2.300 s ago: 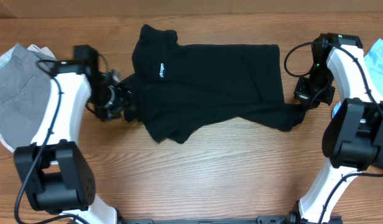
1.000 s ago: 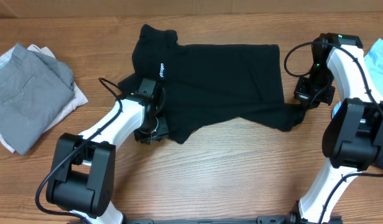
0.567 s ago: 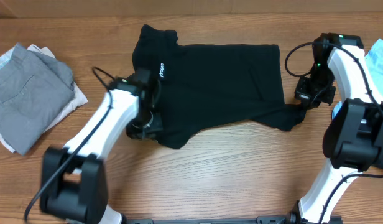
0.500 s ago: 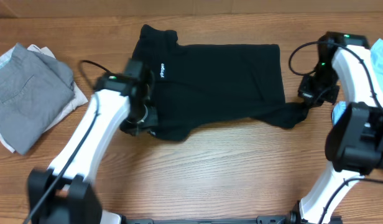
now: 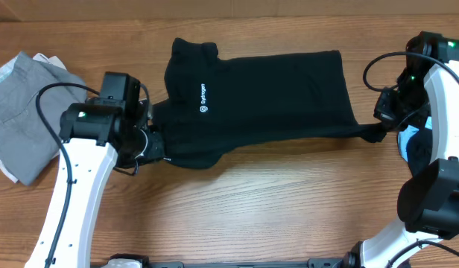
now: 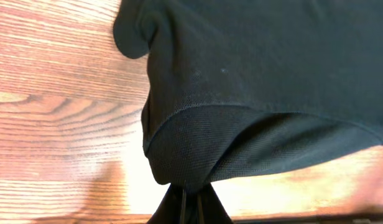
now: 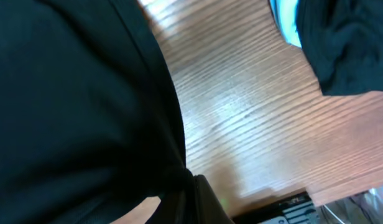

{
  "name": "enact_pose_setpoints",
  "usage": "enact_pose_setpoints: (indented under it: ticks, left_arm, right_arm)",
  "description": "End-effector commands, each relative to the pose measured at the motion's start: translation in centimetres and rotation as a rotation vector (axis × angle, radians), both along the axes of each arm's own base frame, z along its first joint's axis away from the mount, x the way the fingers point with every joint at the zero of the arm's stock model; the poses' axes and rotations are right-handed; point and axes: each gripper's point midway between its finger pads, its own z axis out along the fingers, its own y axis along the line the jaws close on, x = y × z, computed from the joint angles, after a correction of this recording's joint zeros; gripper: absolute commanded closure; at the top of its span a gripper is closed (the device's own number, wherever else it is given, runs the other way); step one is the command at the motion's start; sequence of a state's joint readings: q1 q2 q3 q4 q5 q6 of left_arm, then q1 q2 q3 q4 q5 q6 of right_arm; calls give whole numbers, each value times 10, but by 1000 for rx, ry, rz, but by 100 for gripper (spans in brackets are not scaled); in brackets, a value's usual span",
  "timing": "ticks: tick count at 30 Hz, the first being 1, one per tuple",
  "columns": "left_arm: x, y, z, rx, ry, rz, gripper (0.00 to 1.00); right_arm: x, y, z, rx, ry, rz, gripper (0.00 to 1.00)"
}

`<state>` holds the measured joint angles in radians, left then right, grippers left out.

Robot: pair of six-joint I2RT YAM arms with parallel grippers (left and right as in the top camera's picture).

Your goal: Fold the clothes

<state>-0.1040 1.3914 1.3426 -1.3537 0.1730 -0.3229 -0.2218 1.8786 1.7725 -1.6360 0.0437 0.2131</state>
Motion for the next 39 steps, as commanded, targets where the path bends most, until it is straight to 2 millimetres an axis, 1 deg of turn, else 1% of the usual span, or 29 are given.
enact_pose_setpoints:
  ticks: [1, 4, 7, 10, 11, 15, 17, 20, 23, 25, 27, 32, 35, 36, 37, 39]
  left_arm:
    - [-1, -2, 11, -39, -39, -26, 96]
    - [8, -12, 15, -91, -80, -39, 96]
    - [20, -14, 16, -94, -120, -46, 96]
    - [35, -15, 10, -96, -150, -42, 96]
    - [37, -15, 8, -96, -149, -38, 96]
    - [49, -17, -16, -97, -112, -20, 96]
    - [60, -17, -32, -94, -97, -19, 96]
    - [79, -19, -48, -96, -101, -11, 96]
    - [96, -20, -63, -100, -107, 10, 96]
    - [104, -21, -68, -101, -118, 9, 96]
    - [113, -22, -74, -102, -135, 9, 96]
    - [135, -23, -75, -112, -204, 24, 94]
    - [142, -21, -77, -109, -217, 61, 91]
    - [144, -19, -82, -99, -209, 80, 85]
    - [144, -20, -85, -97, -203, 85, 84]
    - [146, -19, -95, -93, -185, 88, 83]
  right_arm:
    - [-5, -8, 7, -34, -1, -2, 96]
    - [3, -9, 6, -41, -35, -2, 96]
    - [21, -13, 5, -58, -106, -3, 96]
    - [33, -16, 5, -65, -158, -4, 96]
    - [35, -16, 5, -66, -162, -4, 96]
    - [39, -17, 5, -70, -181, -3, 95]
    - [42, -14, 5, -72, -189, 6, 95]
    - [47, -9, 6, -73, -203, 31, 95]
    - [52, -4, 6, -76, -220, 67, 95]
    - [56, -2, 5, -78, -232, 76, 95]
    - [61, -1, 2, -80, -248, 78, 93]
    - [74, -4, -16, -90, -296, 81, 92]
    - [83, -1, -27, -74, -334, 82, 92]
    - [89, -1, -33, -70, -360, 82, 91]
    - [92, -1, -36, -73, -373, 81, 89]
    - [99, 0, -42, -68, -406, 83, 89]
